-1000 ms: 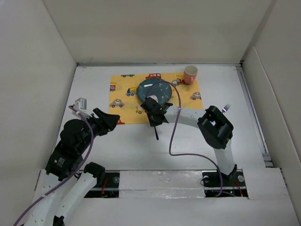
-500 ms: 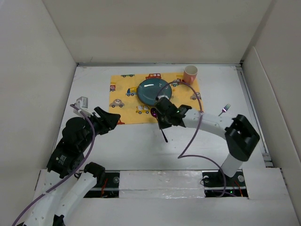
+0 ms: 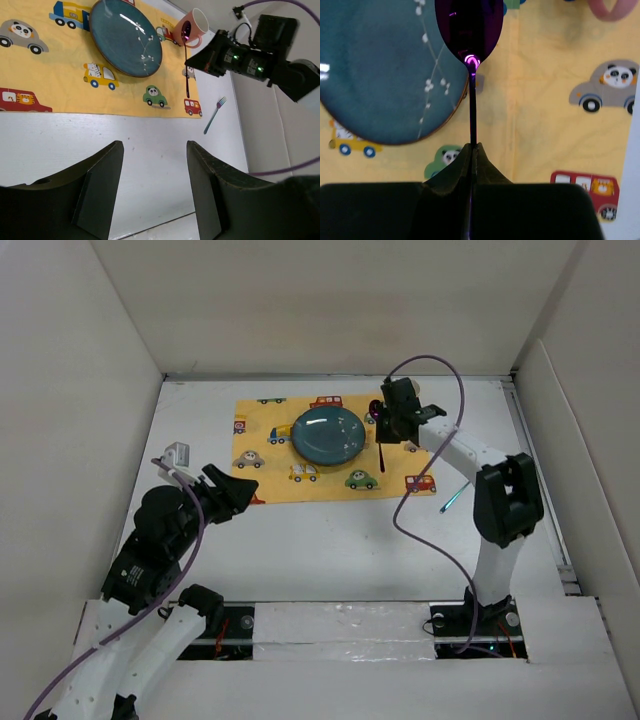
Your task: Set the dinner table for one person
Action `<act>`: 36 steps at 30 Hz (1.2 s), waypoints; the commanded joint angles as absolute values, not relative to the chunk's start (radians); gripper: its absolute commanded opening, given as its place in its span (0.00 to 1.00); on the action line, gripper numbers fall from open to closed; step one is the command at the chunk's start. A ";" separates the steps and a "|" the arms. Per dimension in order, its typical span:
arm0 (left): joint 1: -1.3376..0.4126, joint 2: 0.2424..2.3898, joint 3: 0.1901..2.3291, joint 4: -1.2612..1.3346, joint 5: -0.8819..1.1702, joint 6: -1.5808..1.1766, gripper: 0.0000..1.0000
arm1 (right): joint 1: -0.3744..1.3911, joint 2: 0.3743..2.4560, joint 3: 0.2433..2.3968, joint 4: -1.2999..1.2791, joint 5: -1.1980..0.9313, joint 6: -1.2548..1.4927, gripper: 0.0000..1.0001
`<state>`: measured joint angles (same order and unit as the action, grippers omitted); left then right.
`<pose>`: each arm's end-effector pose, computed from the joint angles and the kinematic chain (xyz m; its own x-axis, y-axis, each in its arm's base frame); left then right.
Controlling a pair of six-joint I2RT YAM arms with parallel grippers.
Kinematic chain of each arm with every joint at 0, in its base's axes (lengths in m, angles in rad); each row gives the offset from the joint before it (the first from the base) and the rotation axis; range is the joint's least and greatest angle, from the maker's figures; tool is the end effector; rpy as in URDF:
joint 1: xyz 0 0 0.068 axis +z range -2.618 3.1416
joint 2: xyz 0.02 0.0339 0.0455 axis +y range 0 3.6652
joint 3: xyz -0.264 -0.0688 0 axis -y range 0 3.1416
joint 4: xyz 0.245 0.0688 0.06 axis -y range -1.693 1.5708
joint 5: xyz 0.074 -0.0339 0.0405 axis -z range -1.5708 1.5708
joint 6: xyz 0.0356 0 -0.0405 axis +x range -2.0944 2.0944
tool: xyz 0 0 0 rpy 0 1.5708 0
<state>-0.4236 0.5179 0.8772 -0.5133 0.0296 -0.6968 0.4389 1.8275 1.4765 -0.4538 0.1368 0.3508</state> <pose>0.0973 -0.0450 0.3697 -0.3880 -0.5287 -0.7549 0.2458 0.7301 -0.6377 0.3763 0.1713 0.2622 -0.7279 0.0344 -0.6848 -0.0908 0.9851 0.1459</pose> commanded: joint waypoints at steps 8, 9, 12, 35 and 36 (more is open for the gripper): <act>-0.420 0.486 0.881 -0.512 0.018 -0.710 0.51 | 0.342 2.088 1.730 -0.523 0.135 0.253 0.00; -0.420 0.486 0.881 -0.511 0.018 -0.715 0.51 | 0.342 2.109 1.741 -0.526 0.120 0.252 0.00; -0.420 0.494 0.877 -0.506 0.018 -0.715 0.51 | 0.342 2.135 1.750 -0.531 0.110 0.255 0.00; -0.420 0.705 0.905 -0.349 0.196 -0.583 0.17 | 0.373 1.637 1.616 -0.608 0.129 0.375 0.05; -0.420 0.724 0.900 -0.315 0.251 -0.581 0.13 | 0.373 1.576 1.577 -0.600 0.150 0.403 0.00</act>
<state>-0.4236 0.6487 0.8814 -0.4511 0.1246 -0.6254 0.3637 1.7924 1.6394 -0.6178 0.1047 0.3233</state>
